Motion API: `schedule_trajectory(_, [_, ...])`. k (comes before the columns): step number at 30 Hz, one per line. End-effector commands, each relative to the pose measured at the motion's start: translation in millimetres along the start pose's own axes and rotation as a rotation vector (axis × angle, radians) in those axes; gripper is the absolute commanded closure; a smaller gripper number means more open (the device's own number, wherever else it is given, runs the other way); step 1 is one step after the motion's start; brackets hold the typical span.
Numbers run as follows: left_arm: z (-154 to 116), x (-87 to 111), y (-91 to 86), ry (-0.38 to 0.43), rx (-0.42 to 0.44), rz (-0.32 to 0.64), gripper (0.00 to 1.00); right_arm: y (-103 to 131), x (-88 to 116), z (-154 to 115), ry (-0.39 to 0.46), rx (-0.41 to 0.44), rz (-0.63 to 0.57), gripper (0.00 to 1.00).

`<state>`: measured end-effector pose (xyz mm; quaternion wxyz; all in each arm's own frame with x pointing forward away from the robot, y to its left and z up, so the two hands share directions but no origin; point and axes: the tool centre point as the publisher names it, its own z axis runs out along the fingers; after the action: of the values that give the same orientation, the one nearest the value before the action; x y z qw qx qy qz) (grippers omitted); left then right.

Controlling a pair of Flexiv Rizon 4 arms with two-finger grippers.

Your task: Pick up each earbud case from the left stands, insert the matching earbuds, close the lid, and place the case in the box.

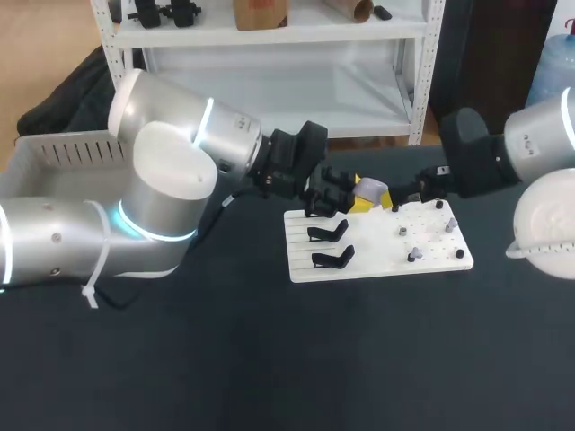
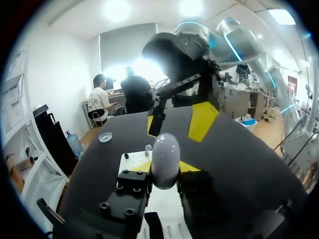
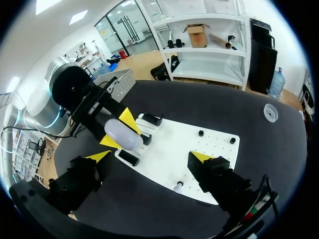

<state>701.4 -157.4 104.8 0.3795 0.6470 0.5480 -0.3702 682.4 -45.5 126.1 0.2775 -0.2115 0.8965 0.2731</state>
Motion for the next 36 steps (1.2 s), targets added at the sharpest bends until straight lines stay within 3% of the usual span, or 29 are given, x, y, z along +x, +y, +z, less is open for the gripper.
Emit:
schedule_trajectory(1, [-2, 0.4, -6.5, -0.006, -0.002, 0.008, 1.00, -1, -3, 1, 0.003, -0.001, -0.002, 0.00])
schedule_trajectory(16, [-1, -1.0, -20.9, -0.017, 0.026, 0.029, 1.00, 0, -15, -4, -0.009, 0.026, -0.023, 0.00])
schedule_trajectory(26, [-12, 3.6, -3.0, -0.011, -0.026, 0.008, 1.00, 15, -5, -3, 0.020, -0.015, -0.037, 0.00])
schedule_trajectory(36, [-12, -8.0, -11.1, -0.019, -0.024, 0.048, 1.00, 14, -3, 3, 0.029, -0.019, -0.031, 0.00])
